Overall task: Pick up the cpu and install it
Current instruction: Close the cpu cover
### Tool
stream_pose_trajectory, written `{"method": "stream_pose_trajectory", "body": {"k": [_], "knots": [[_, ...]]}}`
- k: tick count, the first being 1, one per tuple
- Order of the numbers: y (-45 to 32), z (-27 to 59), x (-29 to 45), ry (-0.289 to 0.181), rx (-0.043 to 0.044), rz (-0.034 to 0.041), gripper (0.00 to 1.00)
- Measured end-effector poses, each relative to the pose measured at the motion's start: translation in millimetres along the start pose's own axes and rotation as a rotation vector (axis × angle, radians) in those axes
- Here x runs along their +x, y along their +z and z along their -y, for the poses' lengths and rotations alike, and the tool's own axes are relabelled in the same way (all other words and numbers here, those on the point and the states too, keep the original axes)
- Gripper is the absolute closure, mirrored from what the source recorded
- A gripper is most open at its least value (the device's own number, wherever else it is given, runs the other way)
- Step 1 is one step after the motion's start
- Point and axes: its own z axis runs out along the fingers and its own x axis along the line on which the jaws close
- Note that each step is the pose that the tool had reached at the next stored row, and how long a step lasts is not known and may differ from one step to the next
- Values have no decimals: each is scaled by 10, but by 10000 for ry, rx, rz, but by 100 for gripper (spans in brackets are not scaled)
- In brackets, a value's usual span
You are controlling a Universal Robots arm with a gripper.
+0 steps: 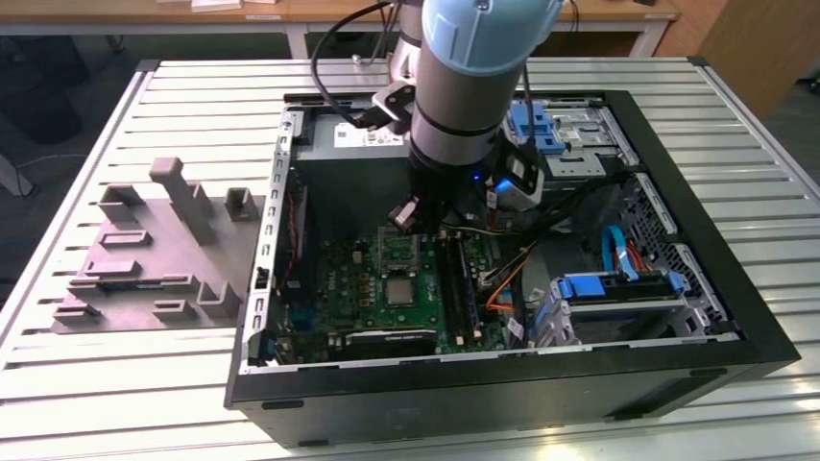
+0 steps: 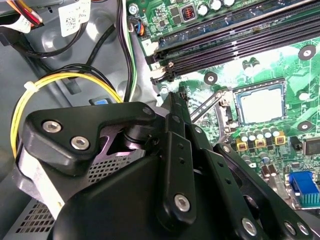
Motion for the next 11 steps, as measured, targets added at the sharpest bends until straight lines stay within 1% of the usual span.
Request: {"method": "stream_pose_trajectory", "body": {"k": [11], "knots": [[-4, -1, 0, -19, 12, -14, 89]]}}
